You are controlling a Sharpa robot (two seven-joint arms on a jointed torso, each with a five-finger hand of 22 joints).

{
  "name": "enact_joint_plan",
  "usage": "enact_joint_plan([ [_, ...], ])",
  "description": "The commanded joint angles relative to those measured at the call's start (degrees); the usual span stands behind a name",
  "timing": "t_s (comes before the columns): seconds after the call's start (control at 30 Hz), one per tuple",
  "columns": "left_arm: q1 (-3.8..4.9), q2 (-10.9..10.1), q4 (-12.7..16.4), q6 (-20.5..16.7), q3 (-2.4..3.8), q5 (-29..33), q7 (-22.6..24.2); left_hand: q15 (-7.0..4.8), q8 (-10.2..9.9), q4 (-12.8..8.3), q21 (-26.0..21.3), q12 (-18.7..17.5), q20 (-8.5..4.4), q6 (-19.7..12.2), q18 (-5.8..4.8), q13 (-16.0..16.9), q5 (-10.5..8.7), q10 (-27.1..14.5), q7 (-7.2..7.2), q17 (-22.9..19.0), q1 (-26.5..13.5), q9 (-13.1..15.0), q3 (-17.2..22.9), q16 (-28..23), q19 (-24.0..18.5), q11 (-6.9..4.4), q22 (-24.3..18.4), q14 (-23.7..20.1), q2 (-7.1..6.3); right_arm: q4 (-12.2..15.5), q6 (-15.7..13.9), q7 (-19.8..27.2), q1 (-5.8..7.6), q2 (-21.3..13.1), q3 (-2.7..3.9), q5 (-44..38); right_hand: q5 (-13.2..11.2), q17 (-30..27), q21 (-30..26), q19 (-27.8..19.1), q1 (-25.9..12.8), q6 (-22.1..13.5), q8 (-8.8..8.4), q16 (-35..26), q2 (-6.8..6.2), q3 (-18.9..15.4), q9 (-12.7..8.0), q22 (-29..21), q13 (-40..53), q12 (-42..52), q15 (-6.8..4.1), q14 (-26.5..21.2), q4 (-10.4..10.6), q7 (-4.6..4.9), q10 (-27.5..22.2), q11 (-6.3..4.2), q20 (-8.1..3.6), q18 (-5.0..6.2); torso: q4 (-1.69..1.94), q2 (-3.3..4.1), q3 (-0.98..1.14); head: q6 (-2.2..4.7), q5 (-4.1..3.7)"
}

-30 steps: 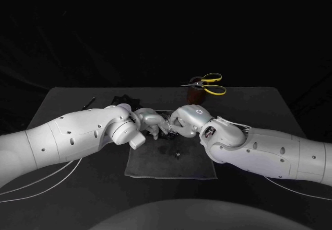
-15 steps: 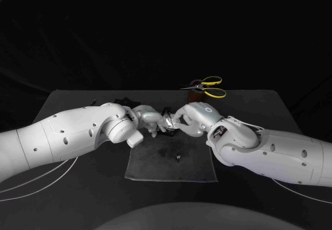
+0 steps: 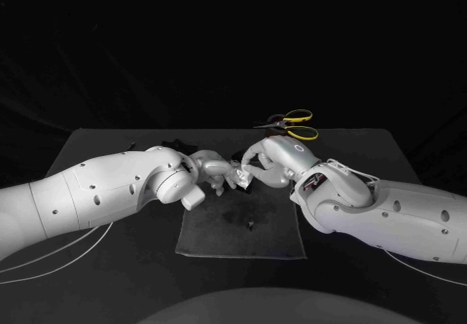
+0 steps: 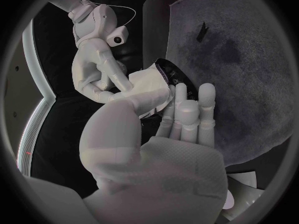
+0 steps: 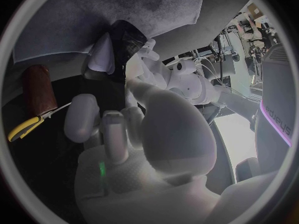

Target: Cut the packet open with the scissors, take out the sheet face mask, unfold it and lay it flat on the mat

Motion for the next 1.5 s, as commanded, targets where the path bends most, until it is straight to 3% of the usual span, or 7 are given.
enact_joint_plan([
  [0.03, 0.05, 0.5, -0.1, 1.2, 0.03, -0.2, -0.3, -0.02, 0.3, 0.1, 0.3, 0.2, 0.04, 1.3, 0.45, 0.1, 0.14, -0.3, -0.83, 0.2, 0.4, 7.8, 0.3, 0.3, 0.5, -0.04, 0.1, 0.4, 0.09, 0.4, -1.9, 1.5, 0.16, 0.3, 0.09, 1.5, 0.1, 12.8, 0.3, 0.3, 0.0, 0.5, 0.79, 0.4, 0.11, 0.4, 0.9, 0.0, 9.3, 0.1, -0.58, 5.5, 0.1, -0.18, 2.7, -0.52, 0.19, 0.29, 0.02, 0.03, 0.01, -0.08, 0.24],
  [0.47, 0.06, 1.2, -0.9, 0.9, 0.02, -0.1, -0.3, -0.03, 0.3, 0.1, 0.3, 0.3, 0.03, 1.3, 0.42, 0.1, 0.14, -0.3, -0.84, 0.2, 0.3, 7.8, 0.3, 0.4, 0.6, -0.06, 0.3, 0.4, 0.08, 2.1, -5.7, 7.2, 0.72, -0.4, 0.48, 7.3, 0.1, 12.9, 0.3, 0.4, 0.0, 0.5, 0.87, 0.4, 0.07, 0.6, 1.0, 0.0, 9.2, 0.0, -0.63, 5.5, 0.0, -0.2, 2.6, -0.55, 0.16, 0.29, 0.05, -0.06, -0.04, 0.51, 0.12],
  [0.8, 0.02, 0.4, -1.2, 1.3, 0.02, 0.0, 0.6, -0.04, 0.3, 0.1, 0.2, 0.4, 0.01, 1.3, 0.5, 0.1, 0.14, -0.3, -0.86, -0.3, 0.3, 7.8, 0.3, 0.3, 0.3, -0.06, -0.1, 0.2, 0.08, 6.1, -3.9, 14.9, 3.07, -5.1, 1.39, 21.9, 0.1, 12.6, -0.1, 0.1, 0.0, 0.3, 0.91, 0.3, 0.04, 0.8, 1.0, -0.2, 8.9, -0.4, -0.66, 5.4, -0.1, -0.15, 2.5, -0.53, 0.13, 0.39, -0.1, -0.16, -0.1, 1.35, 0.47],
  [0.83, 0.01, 0.2, -1.1, 1.5, 0.02, 0.0, 0.8, -0.04, 0.3, 0.1, 0.2, 0.4, 0.01, 1.3, 0.52, 0.1, 0.14, -0.3, -0.86, -0.5, 0.3, 7.8, 0.3, 0.3, 0.3, -0.07, -0.1, 0.1, 0.08, 6.8, -3.6, 16.1, 3.59, -5.9, 1.44, 23.6, 0.1, 12.6, -0.2, 0.1, -0.1, 0.2, 0.95, 0.2, -0.11, 0.8, 1.1, -0.3, 8.9, -0.5, -0.65, 5.4, -0.1, -0.11, 2.5, -0.5, 0.12, 0.4, -0.08, -0.14, -0.1, 1.3, 0.03],
  [1.0, 0.0, -0.5, -1.1, 2.5, 0.03, 0.0, 1.6, -0.04, 0.2, 0.1, 0.1, 0.4, -0.01, 1.3, 0.57, 0.1, 0.14, -0.4, -0.86, -0.6, 0.3, 7.8, 0.4, 0.3, 0.1, -0.06, -0.4, 0.1, 0.11, 7.6, -2.3, 19.1, 5.4, -8.5, 1.56, 29.0, 0.1, 12.6, -0.2, 0.1, 0.0, 0.1, 1.09, 0.2, -0.22, 1.0, 1.2, -0.3, 8.9, -0.5, -0.65, 5.4, -0.3, -0.09, 2.5, -0.49, 0.1, 0.4, -0.12, -0.35, -0.16, 3.19, -0.89],
  [1.27, 0.12, -1.9, -1.0, 3.2, 0.32, -0.8, 3.2, -0.04, 0.2, 0.1, 0.0, 0.4, -0.02, 1.2, 0.59, 0.1, 0.13, -0.5, -0.85, -0.8, 0.3, 7.8, 0.5, 0.3, 0.0, -0.04, -0.5, 0.0, 0.14, 8.3, -1.4, 22.0, 6.8, -11.5, 1.6, 34.5, 0.1, 12.6, -0.2, 0.1, 0.0, 0.0, 1.12, 0.2, -0.17, 1.1, 1.2, -0.2, 8.8, -0.6, -0.64, 5.4, -0.4, -0.08, 2.4, -0.48, 0.1, 0.39, 0.04, -0.88, -0.12, 3.72, 0.03],
  [1.5, 0.96, -4.4, -0.3, 4.5, 0.61, -1.3, 5.7, 0.0, 0.0, 0.3, -0.2, 0.5, -0.03, 1.1, 0.67, 0.0, 0.1, -0.8, -0.79, -1.7, 0.3, 7.8, 0.5, 0.2, -0.3, 0.02, -0.9, -0.4, 0.23, 8.2, -0.4, 22.4, 7.61, -13.6, 1.58, 37.2, 0.1, 12.5, -0.1, 0.1, 0.1, 0.0, 1.14, 0.2, -0.14, 1.2, 1.2, -0.2, 8.8, -0.6, -0.64, 5.4, -0.4, -0.07, 2.4, -0.48, 0.1, 0.37, 0.0, -1.03, -0.13, 3.8, 0.32],
])
